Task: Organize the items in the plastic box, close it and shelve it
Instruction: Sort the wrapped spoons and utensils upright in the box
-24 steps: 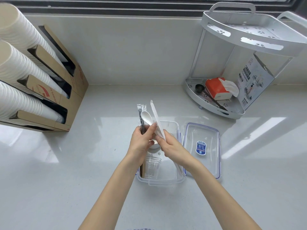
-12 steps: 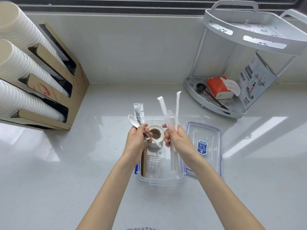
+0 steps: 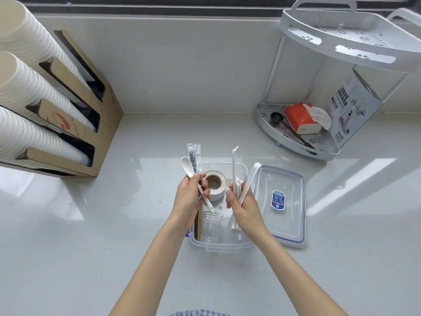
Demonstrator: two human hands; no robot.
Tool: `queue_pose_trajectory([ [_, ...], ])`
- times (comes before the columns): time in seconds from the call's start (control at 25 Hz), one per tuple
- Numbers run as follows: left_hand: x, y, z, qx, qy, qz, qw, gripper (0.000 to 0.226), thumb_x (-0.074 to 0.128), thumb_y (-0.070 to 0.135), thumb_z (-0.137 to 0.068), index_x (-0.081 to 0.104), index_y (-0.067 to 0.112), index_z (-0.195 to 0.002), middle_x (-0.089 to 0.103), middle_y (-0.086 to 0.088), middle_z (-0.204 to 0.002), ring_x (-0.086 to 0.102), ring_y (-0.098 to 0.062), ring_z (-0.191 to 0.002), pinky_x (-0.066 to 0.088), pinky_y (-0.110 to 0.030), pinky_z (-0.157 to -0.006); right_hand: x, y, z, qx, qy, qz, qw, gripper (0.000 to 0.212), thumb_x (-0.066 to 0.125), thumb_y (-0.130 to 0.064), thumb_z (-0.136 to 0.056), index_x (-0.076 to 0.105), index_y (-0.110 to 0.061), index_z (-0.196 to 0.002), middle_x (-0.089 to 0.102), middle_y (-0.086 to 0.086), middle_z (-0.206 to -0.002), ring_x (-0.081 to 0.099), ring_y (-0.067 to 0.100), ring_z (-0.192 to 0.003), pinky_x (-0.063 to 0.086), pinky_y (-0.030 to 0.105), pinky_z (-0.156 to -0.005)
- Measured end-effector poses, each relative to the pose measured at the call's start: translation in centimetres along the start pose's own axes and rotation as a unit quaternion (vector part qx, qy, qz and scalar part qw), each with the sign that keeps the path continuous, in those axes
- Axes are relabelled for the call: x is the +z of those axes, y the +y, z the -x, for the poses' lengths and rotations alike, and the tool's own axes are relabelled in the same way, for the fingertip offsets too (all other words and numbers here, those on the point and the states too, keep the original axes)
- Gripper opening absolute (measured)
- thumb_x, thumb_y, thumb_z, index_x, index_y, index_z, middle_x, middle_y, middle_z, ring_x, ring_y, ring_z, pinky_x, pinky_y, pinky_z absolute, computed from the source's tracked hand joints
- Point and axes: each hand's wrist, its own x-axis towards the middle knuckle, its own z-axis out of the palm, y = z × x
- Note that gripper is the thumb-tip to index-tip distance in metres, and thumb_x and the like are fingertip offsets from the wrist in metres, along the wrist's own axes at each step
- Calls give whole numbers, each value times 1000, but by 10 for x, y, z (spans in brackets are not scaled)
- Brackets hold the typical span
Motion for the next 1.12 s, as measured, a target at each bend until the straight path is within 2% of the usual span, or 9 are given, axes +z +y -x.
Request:
queue_pose_trajectory([
  [0.12,0,-2,2,0,-2,-8,1000,21,33,15,-95,49,13,-83,42,1,-62,40,-4,-38,35,-25,-56,0,-1,-2,16,37,-29,999,19,57,-15,-89,44,-26,-80,48,0,-67,47,12,-57,40,17,-56],
  [0.24,-1,-4,1,-1,-3,1,1000,20,33,14,-95,50,12,-83,43,1,-62,41,-5,-38,37,-26,-56,0,-4,2,8,67,-47,997,24,60,-14,-87,44,-29,-75,48,-1,-64,42,11,-53,36,15,-49],
  [0.36,-2,-7,0,-6,-2,8,1000,20,34,13,-94,50,11,-83,43,0,-62,41,-6,-38,37,-27,-58,1,1,8,15,41,-48,998,24,57,-14,-89,42,-20,-71,45,-2,-55,41,2,-42,33,10,-46],
  [0.48,-4,-9,1,-8,-1,-4,1000,19,35,14,-94,51,12,-83,44,1,-62,41,-7,-40,37,-27,-58,2,3,11,23,2,-38,999,19,52,-15,-92,43,-19,-76,45,0,-51,41,2,-39,31,10,-44],
  [0.64,-3,-10,1,-9,0,-5,1000,20,36,13,-94,51,12,-82,44,1,-61,41,-7,-40,37,-27,-57,3,0,10,6,55,-74,996,24,48,-33,-89,42,-29,-66,35,-5,-57,30,7,-48,27,17,-50],
  [0.68,-4,-9,1,-8,-1,-2,1000,20,36,14,-94,51,12,-82,44,1,-61,41,-7,-40,37,-27,-56,4,-3,7,-7,76,-90,993,24,47,-37,-88,43,-32,-64,35,-12,-55,30,5,-49,28,16,-50],
  [0.8,-4,-7,3,-5,3,-3,1000,20,36,14,-94,51,12,-82,45,1,-60,41,-7,-39,39,-24,-51,4,-8,-2,-27,83,-76,993,21,51,-46,-82,46,-36,-64,44,-16,-50,38,2,-48,31,12,-50],
  [0.96,-7,-7,3,2,6,-19,1000,21,37,18,-95,55,14,-85,48,0,-64,41,-7,-39,38,-23,-48,5,-7,5,-57,77,-64,993,25,60,-19,-87,47,-27,-68,48,-6,-57,46,0,-46,37,8,-50],
  [1.12,-10,-8,3,-6,4,-16,1000,20,38,21,-95,56,16,-89,50,-1,-64,42,-7,-39,40,-19,-42,5,-8,7,-112,100,-69,986,7,55,-41,-79,49,-37,-81,56,-15,-61,51,0,-55,40,7,-59],
])
